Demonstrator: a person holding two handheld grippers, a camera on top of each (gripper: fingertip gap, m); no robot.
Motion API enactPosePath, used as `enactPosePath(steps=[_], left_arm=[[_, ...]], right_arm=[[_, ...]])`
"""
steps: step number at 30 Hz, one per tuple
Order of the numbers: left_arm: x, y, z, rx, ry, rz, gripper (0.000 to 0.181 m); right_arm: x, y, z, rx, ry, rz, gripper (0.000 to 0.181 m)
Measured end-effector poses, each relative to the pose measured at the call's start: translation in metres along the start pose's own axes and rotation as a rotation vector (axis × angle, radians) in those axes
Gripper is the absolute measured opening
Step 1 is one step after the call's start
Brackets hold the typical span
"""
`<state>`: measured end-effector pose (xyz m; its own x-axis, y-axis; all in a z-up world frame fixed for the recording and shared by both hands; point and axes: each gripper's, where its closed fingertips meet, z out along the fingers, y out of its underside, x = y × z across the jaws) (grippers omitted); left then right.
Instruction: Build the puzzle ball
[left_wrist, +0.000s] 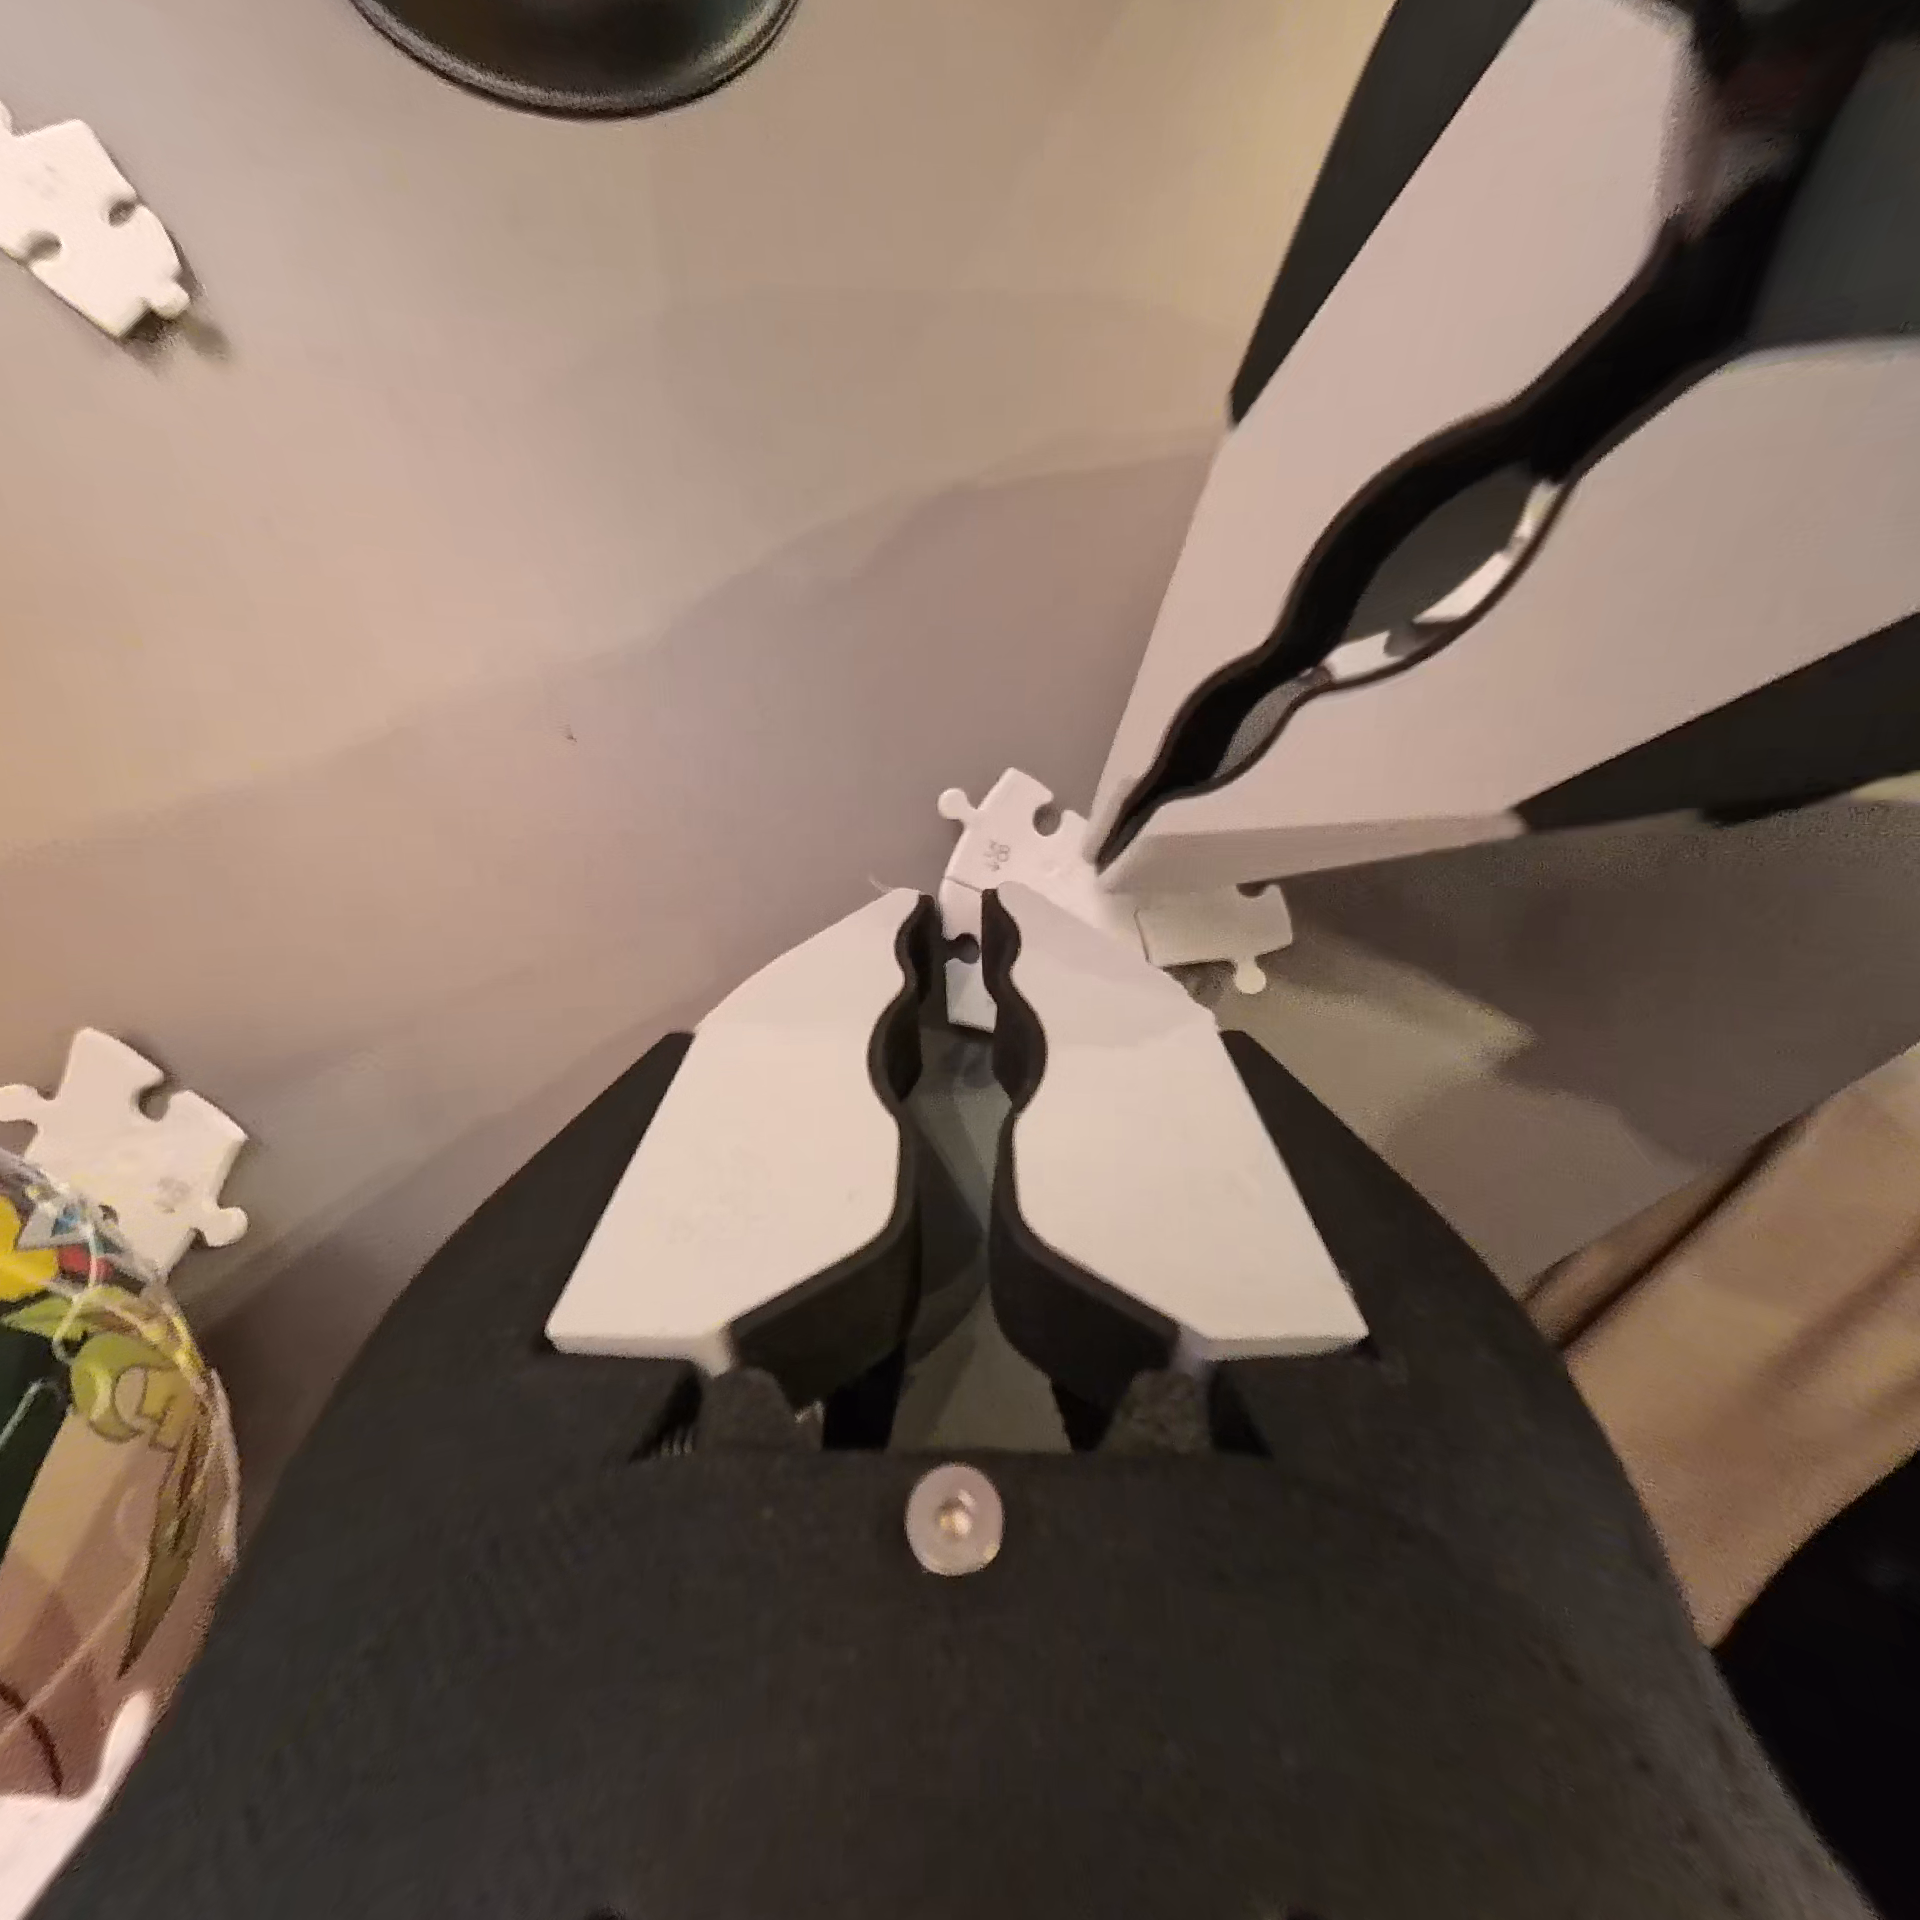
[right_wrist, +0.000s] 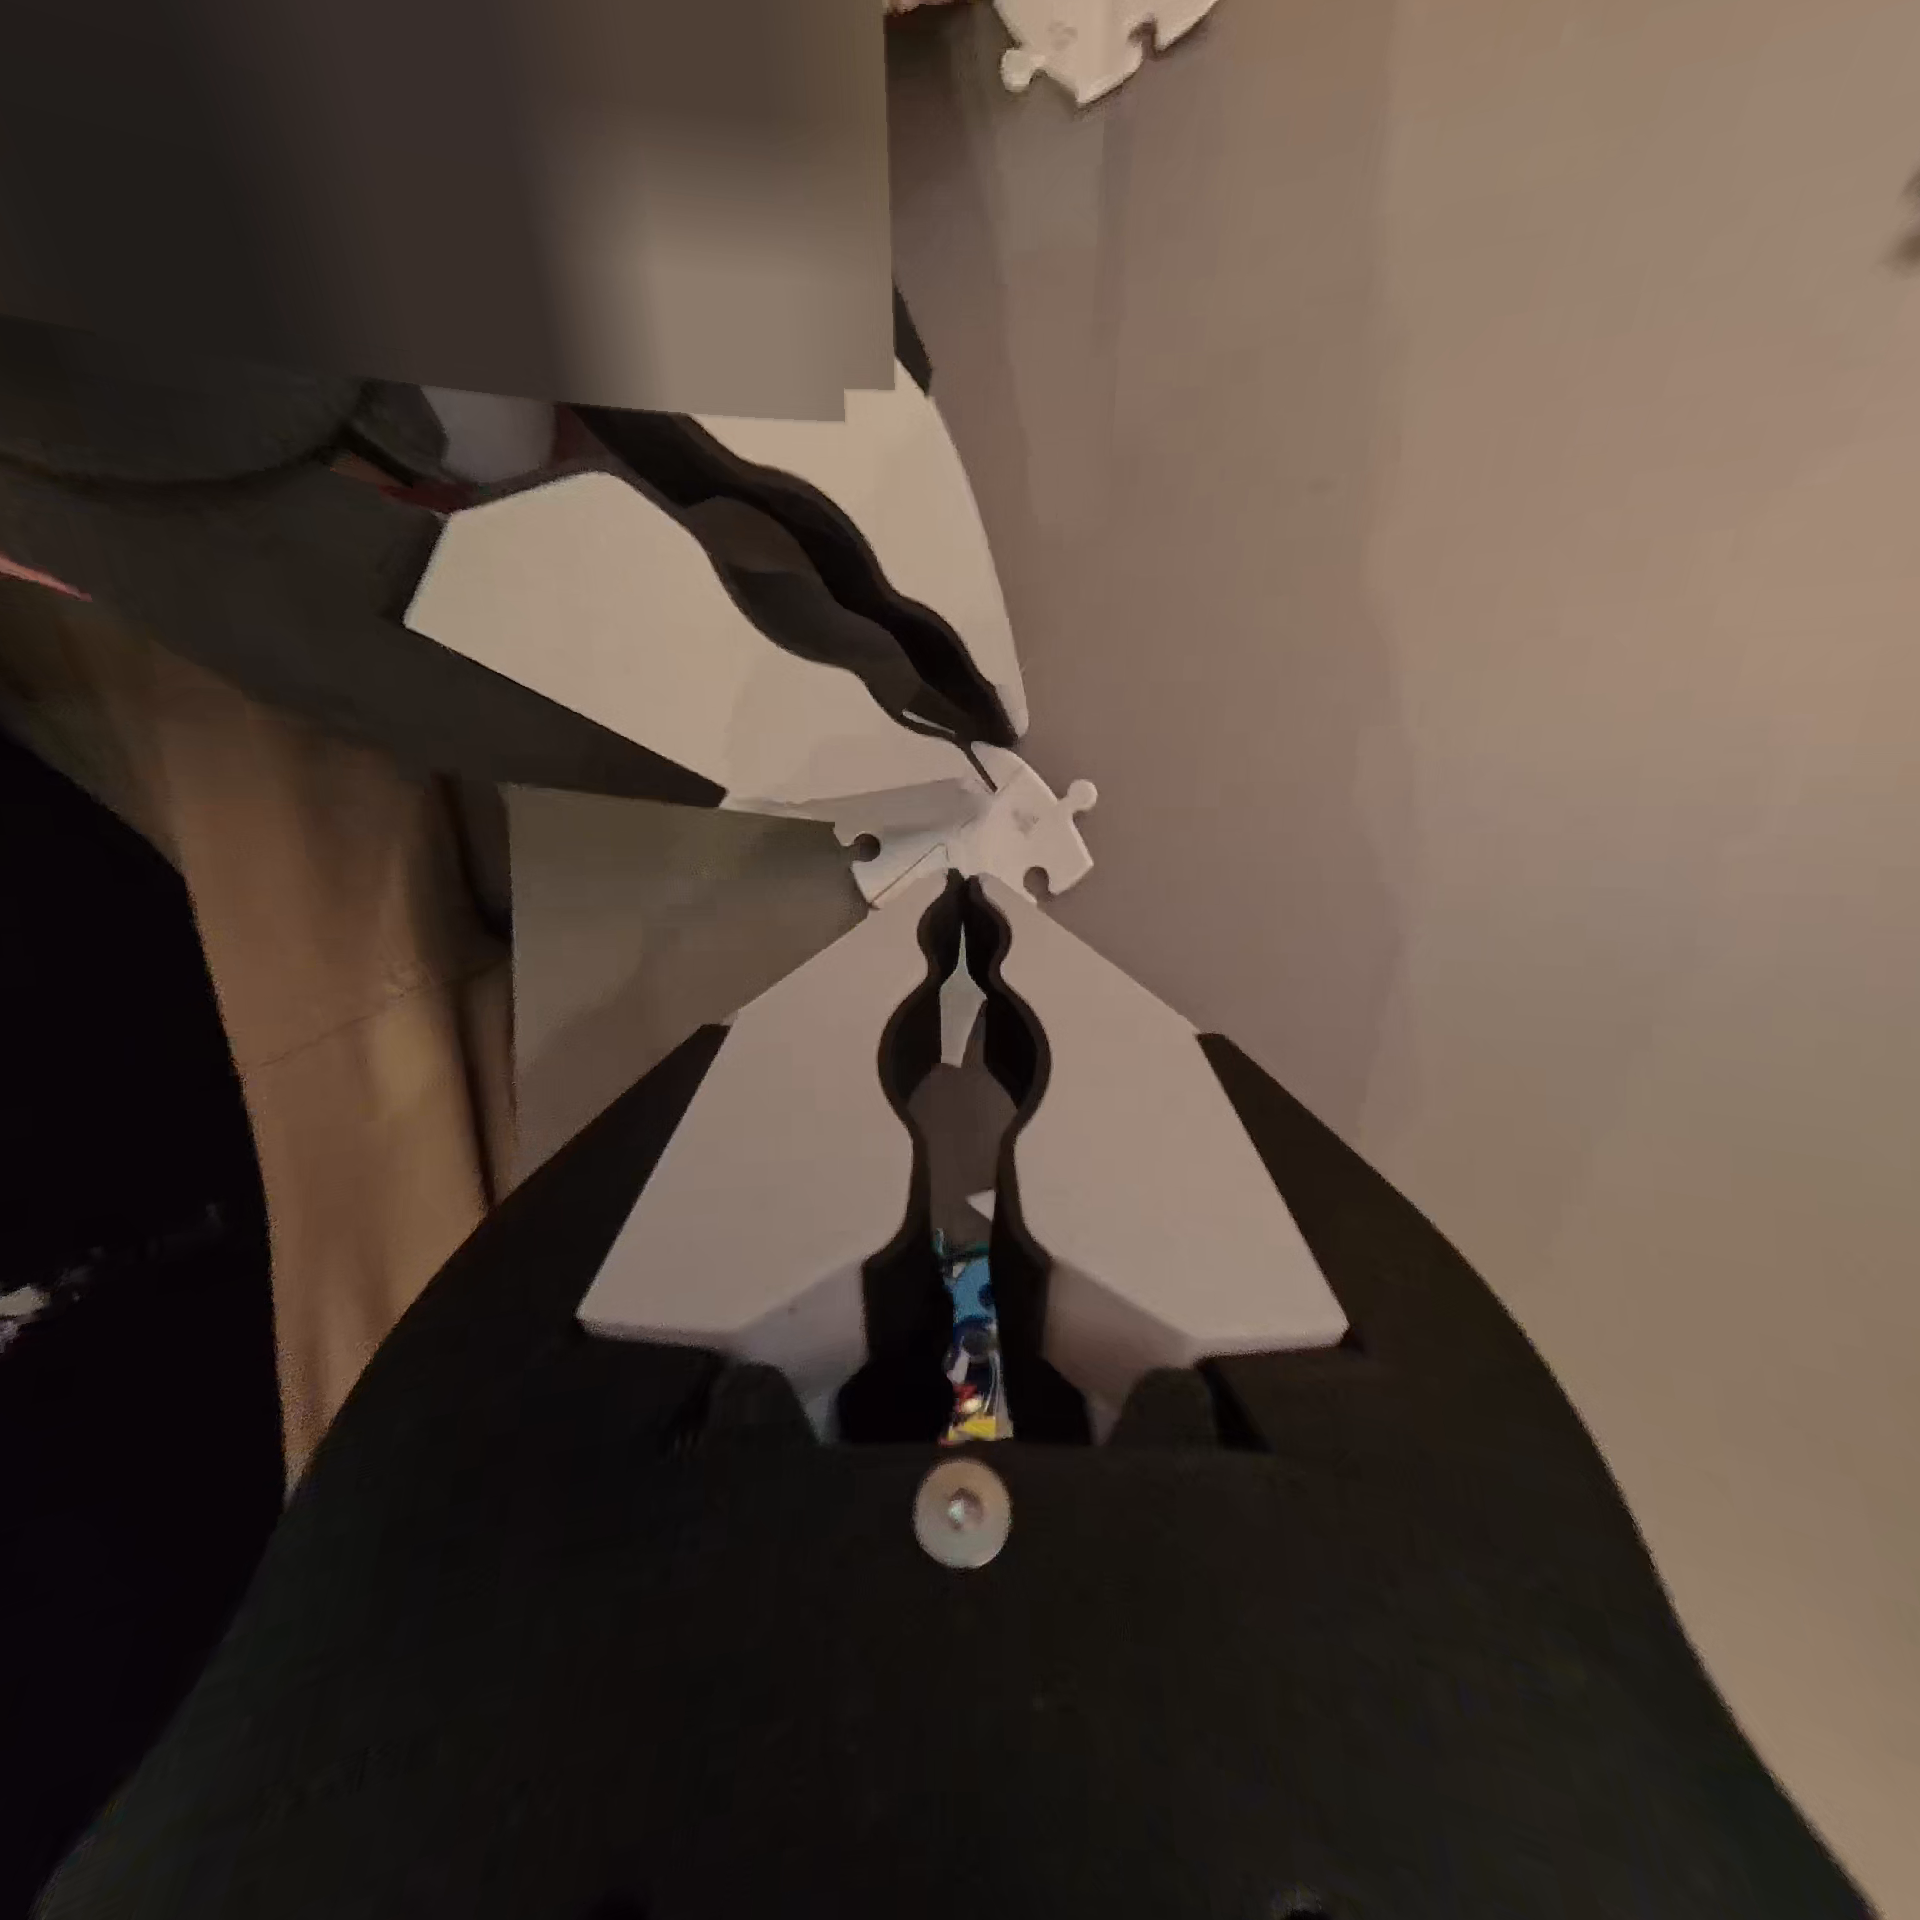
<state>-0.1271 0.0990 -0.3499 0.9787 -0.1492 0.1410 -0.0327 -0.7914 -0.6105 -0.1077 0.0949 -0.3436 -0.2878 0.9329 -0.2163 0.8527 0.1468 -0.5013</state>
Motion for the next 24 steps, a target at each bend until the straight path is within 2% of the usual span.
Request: enactPosePath(steps=[1, 5, 14, 24], left_arm=[[0.0, 0.0, 0.0, -0.004, -0.002, 0.004, 0.008], [-0.001, 0.0, 0.001, -0.002, 0.004, 0.003, 0.008], [0.001, -0.004, -0.002, 0.005, 0.002, 0.018, 0.009], [0.004, -0.003, 0.001, -0.023, 0.025, 0.013, 0.015]], right_arm=[[-0.002, -0.003, -0.005, 0.028, -0.017, 0.018, 0.0], [-0.005, 0.003, -0.015, 0.047, -0.016, 0.037, 0.0], [-0.012, 0.013, 0.0, -0.045, 0.006, -0.003, 0.0], [-0.013, 0.014, 0.001, -0.036, -0.01, 0.027, 0.0]])
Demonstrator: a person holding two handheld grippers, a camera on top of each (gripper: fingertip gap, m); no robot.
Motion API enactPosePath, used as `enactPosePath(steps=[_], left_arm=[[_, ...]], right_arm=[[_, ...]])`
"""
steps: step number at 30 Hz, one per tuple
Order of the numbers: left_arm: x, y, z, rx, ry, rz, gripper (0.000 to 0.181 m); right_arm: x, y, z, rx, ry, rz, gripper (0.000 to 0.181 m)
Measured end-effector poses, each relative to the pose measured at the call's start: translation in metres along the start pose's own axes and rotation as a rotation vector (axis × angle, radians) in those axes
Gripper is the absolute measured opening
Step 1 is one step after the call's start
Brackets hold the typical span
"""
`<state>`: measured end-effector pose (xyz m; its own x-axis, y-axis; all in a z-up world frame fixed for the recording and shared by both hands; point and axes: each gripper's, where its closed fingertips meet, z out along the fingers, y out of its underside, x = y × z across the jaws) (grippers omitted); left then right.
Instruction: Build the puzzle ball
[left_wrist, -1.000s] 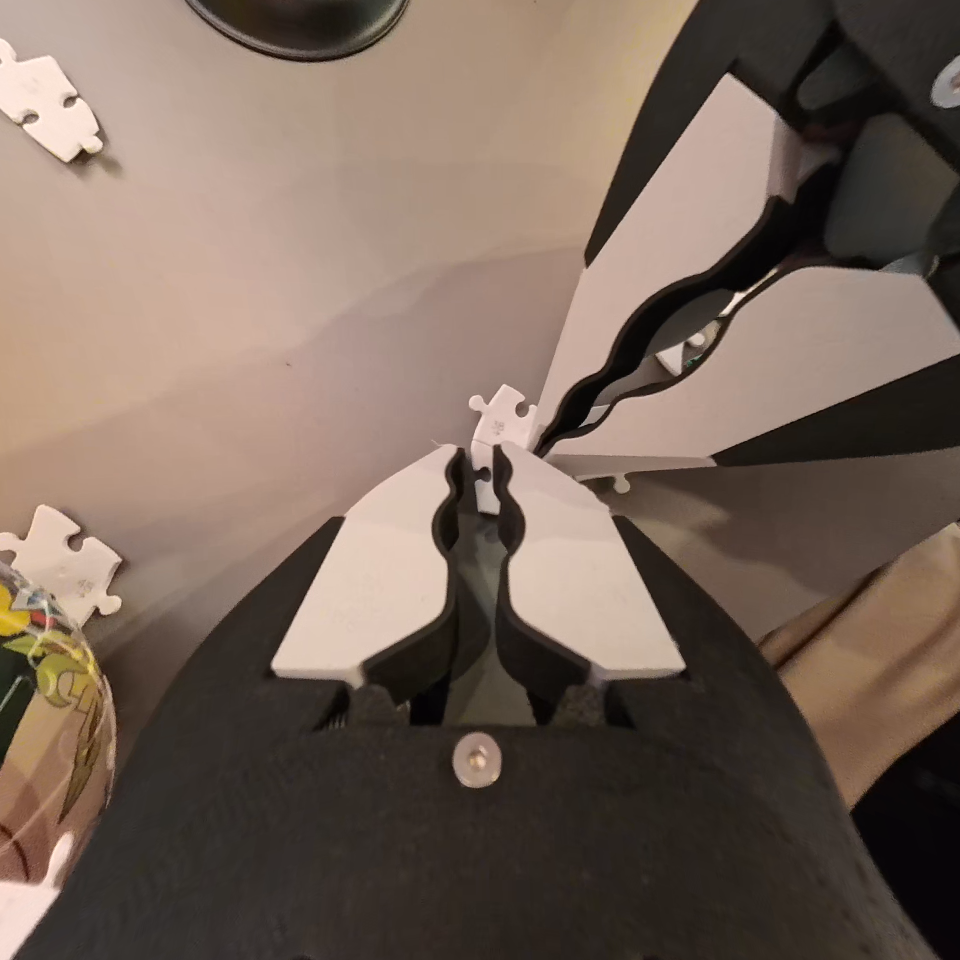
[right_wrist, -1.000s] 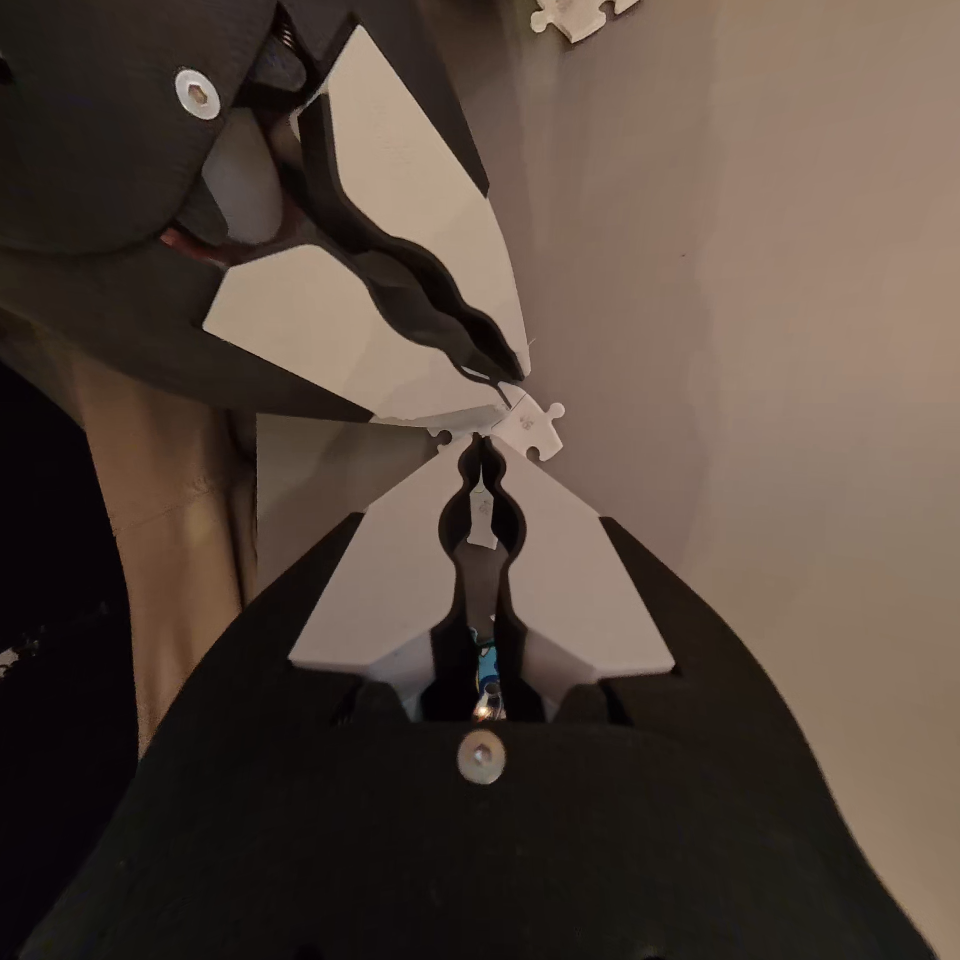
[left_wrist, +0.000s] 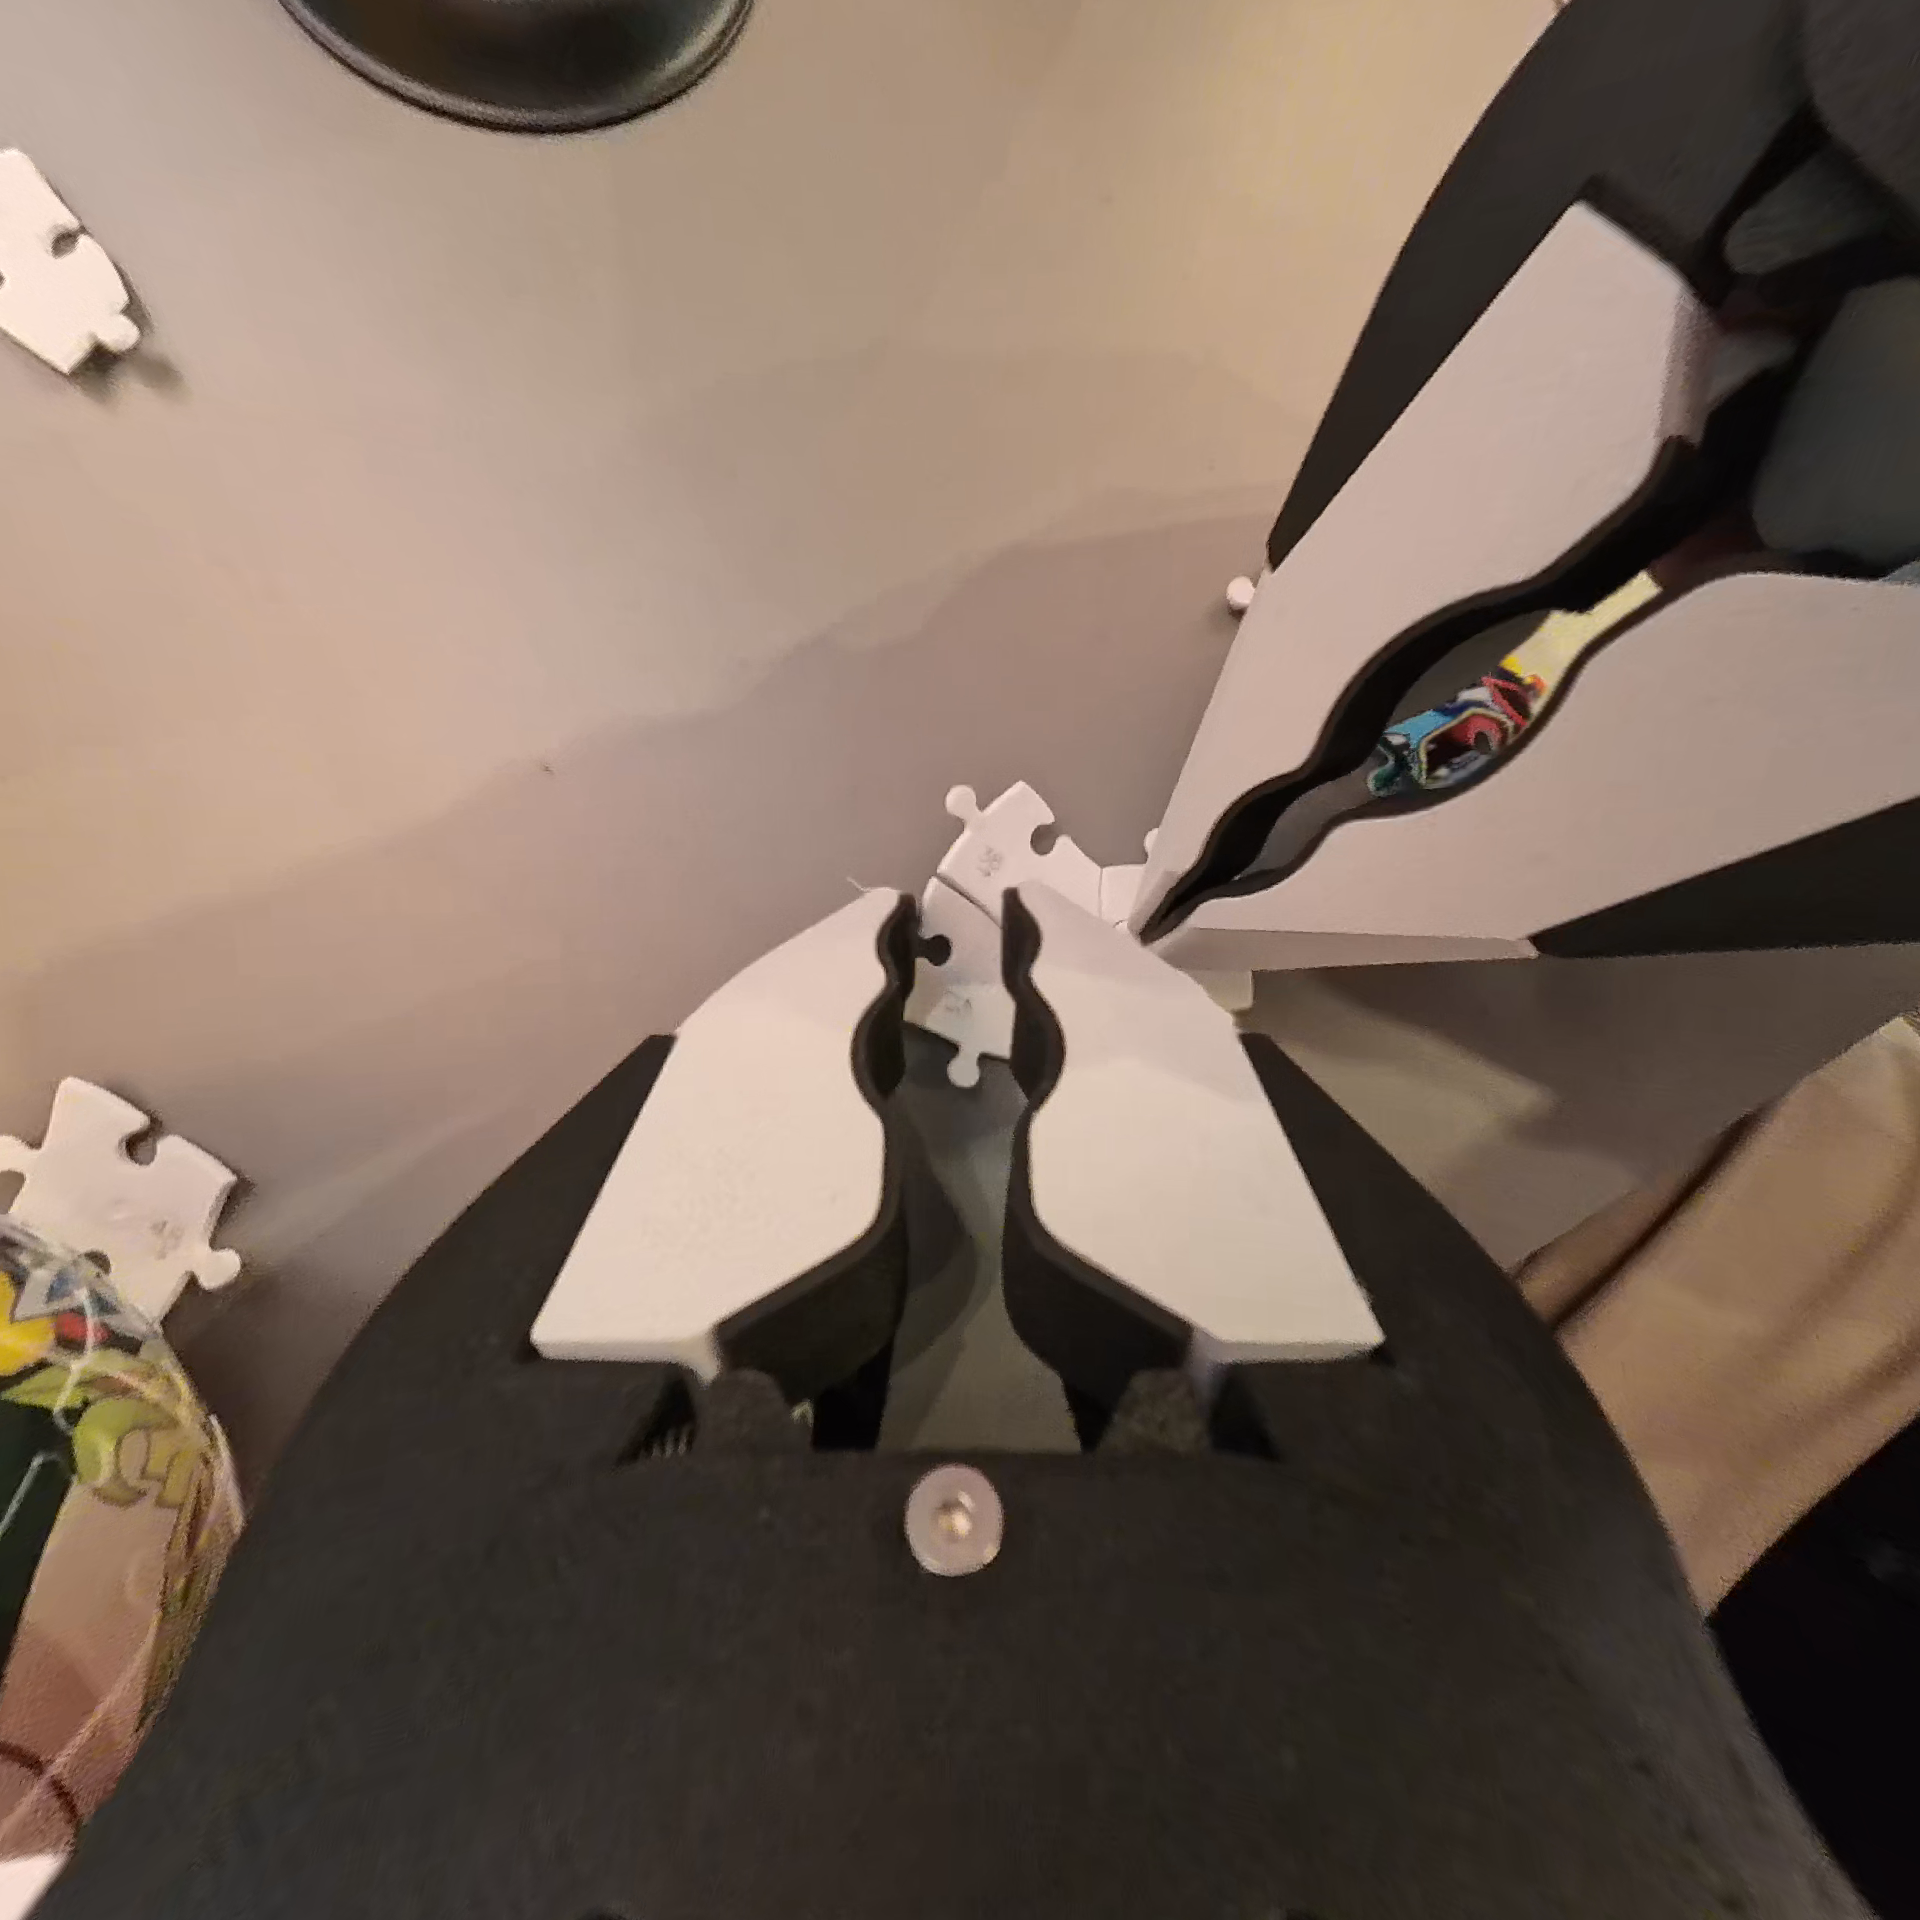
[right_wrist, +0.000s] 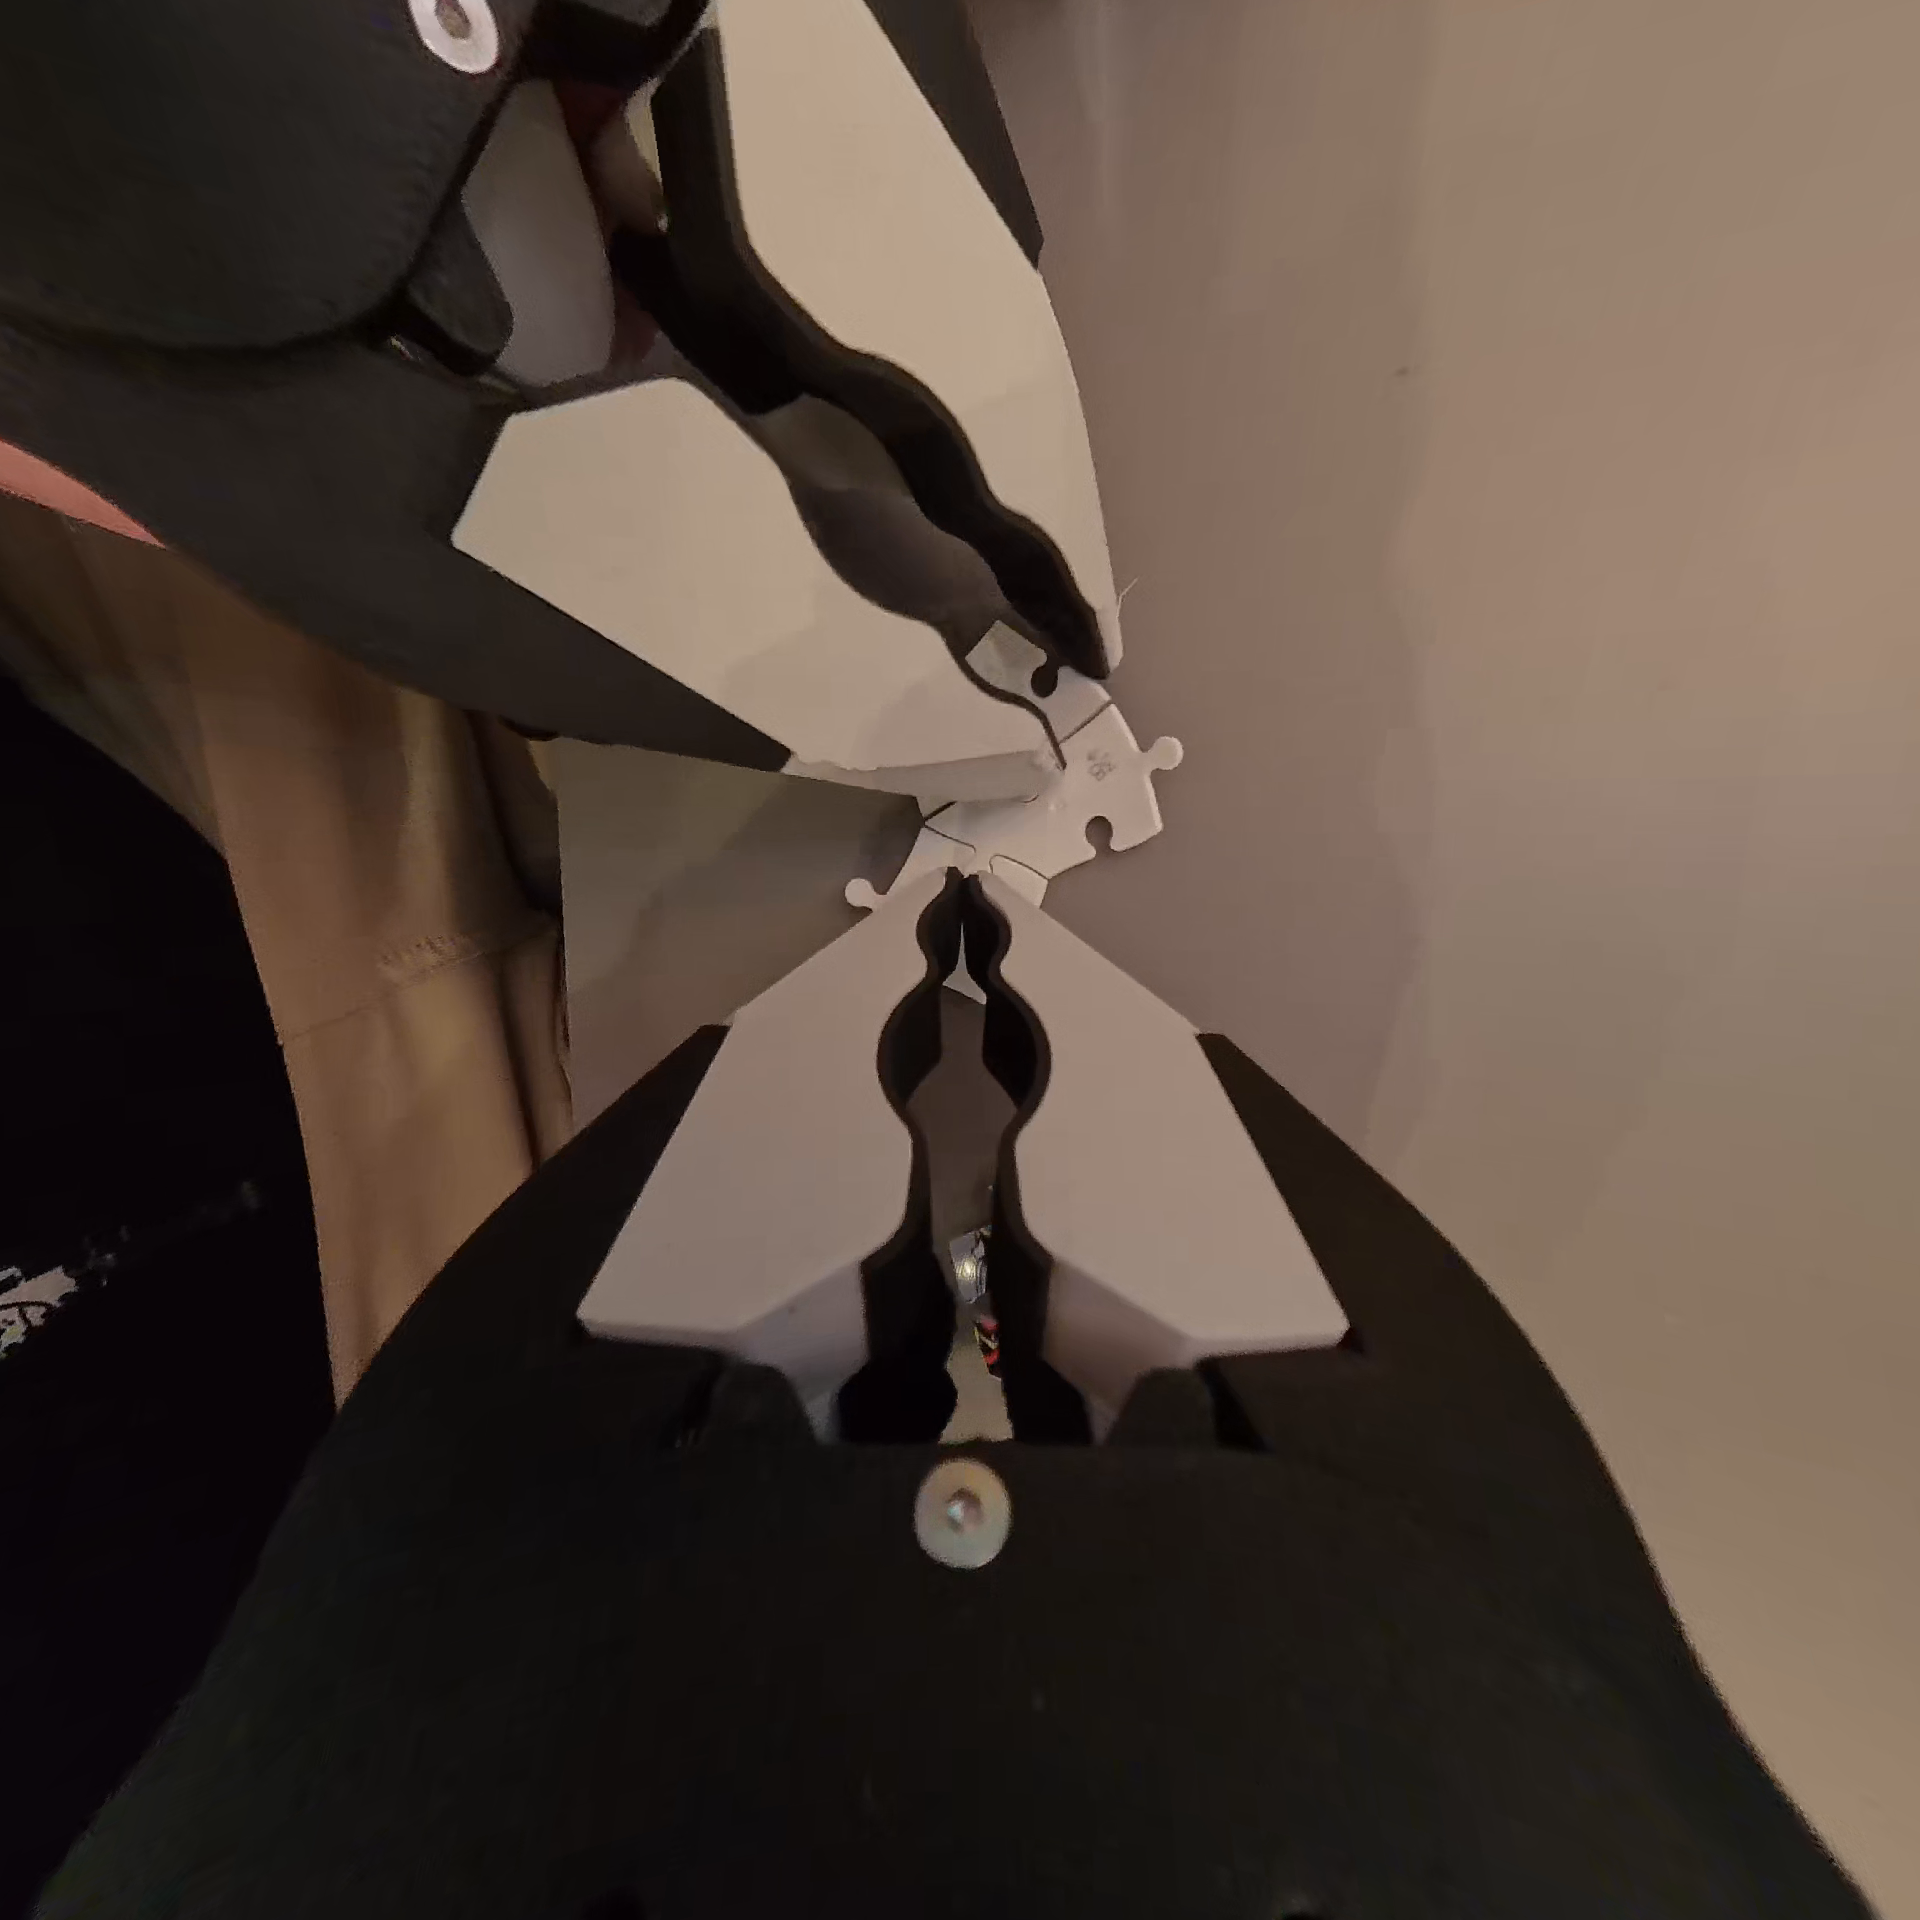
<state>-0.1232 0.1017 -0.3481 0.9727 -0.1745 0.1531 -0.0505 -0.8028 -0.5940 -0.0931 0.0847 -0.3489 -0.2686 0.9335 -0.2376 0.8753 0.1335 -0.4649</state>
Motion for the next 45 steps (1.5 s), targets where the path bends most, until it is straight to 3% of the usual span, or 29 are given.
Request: enactPosePath(steps=[21, 31, 45], left_arm=[[0.0, -0.003, -0.002, 0.014, 0.089, -0.112, 0.006], [0.006, -0.007, -0.009, 0.061, 0.195, -0.241, 0.011], [0.006, -0.01, -0.008, 0.13, 0.123, -0.208, 0.002]], right_arm=[[0.001, -0.002, 0.001, -0.003, 0.024, 0.0, 0.0], [0.001, -0.002, 0.001, 0.014, 0.018, 0.0, 0.0], [0.002, -0.01, -0.012, 0.105, -0.036, 0.029, 0.0]])
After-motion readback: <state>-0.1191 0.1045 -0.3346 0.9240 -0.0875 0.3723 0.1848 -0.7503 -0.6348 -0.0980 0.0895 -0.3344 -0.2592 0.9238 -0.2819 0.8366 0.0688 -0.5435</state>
